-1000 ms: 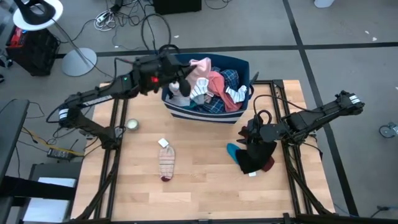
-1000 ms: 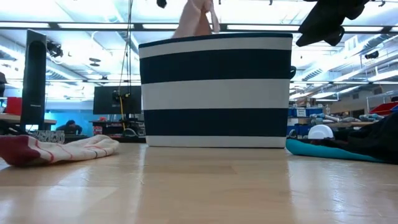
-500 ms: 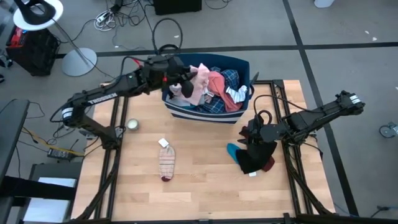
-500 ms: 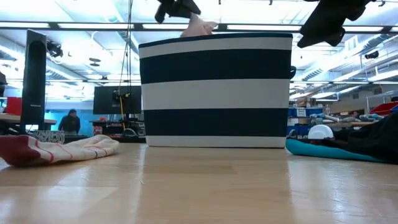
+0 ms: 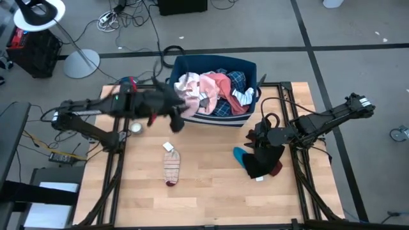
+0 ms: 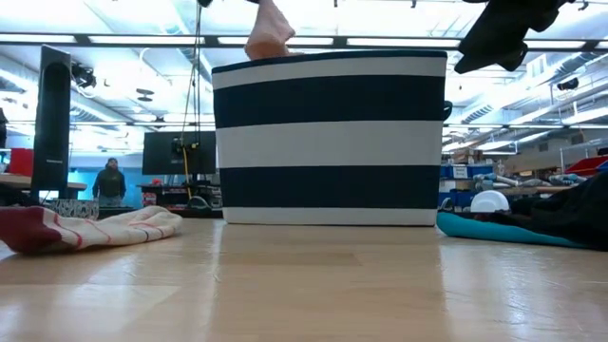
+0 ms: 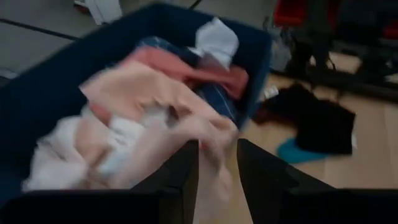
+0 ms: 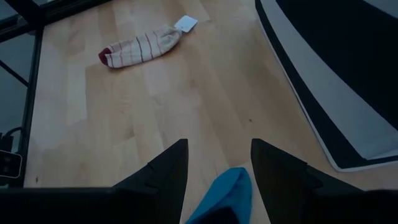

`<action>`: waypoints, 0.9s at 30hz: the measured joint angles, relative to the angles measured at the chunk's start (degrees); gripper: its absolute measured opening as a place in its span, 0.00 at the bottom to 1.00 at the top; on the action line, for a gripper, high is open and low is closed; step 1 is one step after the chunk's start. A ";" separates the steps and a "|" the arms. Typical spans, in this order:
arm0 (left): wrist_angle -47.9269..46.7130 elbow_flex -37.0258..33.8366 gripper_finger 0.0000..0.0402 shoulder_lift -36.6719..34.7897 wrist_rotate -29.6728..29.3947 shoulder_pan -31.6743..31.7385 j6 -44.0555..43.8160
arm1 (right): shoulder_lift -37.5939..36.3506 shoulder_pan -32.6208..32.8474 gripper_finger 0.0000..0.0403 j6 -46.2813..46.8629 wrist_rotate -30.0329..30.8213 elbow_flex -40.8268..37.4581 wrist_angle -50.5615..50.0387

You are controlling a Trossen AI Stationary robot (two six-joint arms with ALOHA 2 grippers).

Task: Sort clothes
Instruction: Put the pink scarf into the blue bin, then put the striped light pink sock into the blue bin

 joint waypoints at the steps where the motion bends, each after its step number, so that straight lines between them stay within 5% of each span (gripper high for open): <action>1: 0.03 -1.27 0.29 -0.25 -2.06 -2.38 -1.44 | 0.00 0.00 0.44 0.00 0.00 0.00 -0.02; 9: 0.39 -11.09 0.29 -0.60 -24.50 -15.40 -10.90 | 0.00 -0.01 0.44 0.30 0.05 0.00 0.16; 20: 2.92 -25.02 0.29 -0.61 -20.41 -25.46 -34.98 | 0.00 -0.02 0.44 1.51 0.05 0.00 -0.12; 27: 18.39 -38.97 0.29 1.07 -13.66 -30.21 -46.64 | -0.02 -0.01 0.44 1.51 0.05 0.00 -0.17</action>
